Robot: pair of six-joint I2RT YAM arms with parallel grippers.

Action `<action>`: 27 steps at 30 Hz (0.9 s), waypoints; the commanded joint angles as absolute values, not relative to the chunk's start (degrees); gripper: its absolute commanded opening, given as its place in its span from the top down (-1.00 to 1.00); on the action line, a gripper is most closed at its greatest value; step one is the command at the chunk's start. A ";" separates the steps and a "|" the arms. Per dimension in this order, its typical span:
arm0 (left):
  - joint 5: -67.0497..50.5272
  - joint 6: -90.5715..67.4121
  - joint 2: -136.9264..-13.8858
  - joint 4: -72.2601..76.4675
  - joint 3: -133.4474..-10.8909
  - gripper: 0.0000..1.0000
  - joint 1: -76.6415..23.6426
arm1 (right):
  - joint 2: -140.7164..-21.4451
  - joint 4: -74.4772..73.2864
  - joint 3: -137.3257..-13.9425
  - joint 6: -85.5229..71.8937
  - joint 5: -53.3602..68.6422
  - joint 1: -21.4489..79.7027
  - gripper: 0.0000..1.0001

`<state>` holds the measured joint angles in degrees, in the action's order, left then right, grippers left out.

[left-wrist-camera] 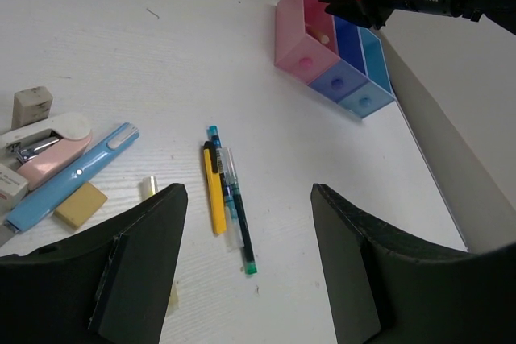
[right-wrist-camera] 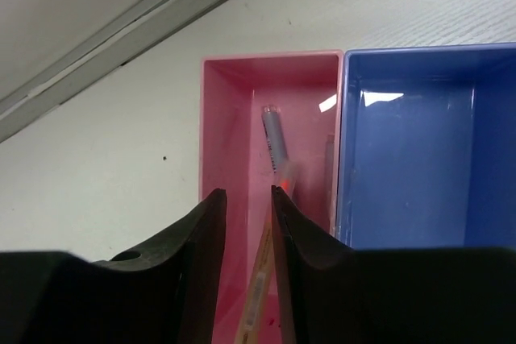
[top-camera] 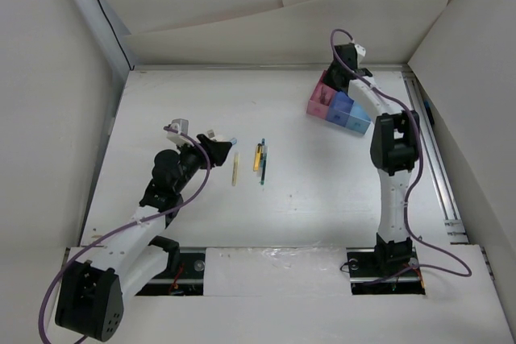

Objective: Sort the stationery into containers
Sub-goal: Place the pen in the storage box, then pick up the pen from the center of the board.

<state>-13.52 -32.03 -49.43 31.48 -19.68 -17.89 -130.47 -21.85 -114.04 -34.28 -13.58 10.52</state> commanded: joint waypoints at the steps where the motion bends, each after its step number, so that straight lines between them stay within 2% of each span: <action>1: -14.50 -31.90 -49.57 34.80 -21.88 -0.19 -17.93 | -125.95 -20.57 -113.21 -34.19 -13.54 10.20 0.30; 6: -13.98 -31.90 -49.57 34.80 -21.88 -0.19 -17.93 | -118.93 -19.25 -108.56 -34.19 -14.06 12.38 0.19; 8: -13.97 -31.90 -49.57 34.80 -21.88 -0.19 -17.93 | -115.86 -17.67 -102.79 -33.66 -14.68 15.19 0.22; 9: -13.45 -31.90 -49.57 34.80 -21.88 -0.19 -17.93 | -112.62 -15.93 -100.40 -33.66 -15.37 16.51 0.30; 12: -12.92 -31.90 -50.10 33.41 -22.41 -0.16 -17.93 | -107.16 -13.63 -91.01 -33.66 -15.38 22.31 0.73; 13: -12.31 -31.90 -50.10 32.88 -22.41 -0.16 -17.93 | -106.09 -12.40 -88.70 -33.66 -15.38 23.98 1.00; 18: -8.00 -31.90 -50.10 29.10 -23.55 -0.14 -17.93 | -102.57 -9.93 -77.18 -34.80 -17.57 37.84 1.00; 23: -6.16 -31.90 -51.23 26.64 -24.61 -0.08 -17.93 | -103.18 -9.93 -71.55 -37.26 -20.48 45.61 0.91; 26: -5.63 -31.90 -51.24 26.63 -24.61 -0.06 -17.93 | -105.28 -9.93 -70.93 -37.97 -22.93 47.64 0.72; 27: -5.63 -31.90 -50.72 26.63 -24.61 -0.06 -17.93 | -105.90 -9.93 -70.93 -38.66 -22.94 48.33 0.54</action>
<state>-6.90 -32.01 -51.35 26.17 -22.17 -17.89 -105.23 -12.43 -70.61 -36.71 -18.68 48.42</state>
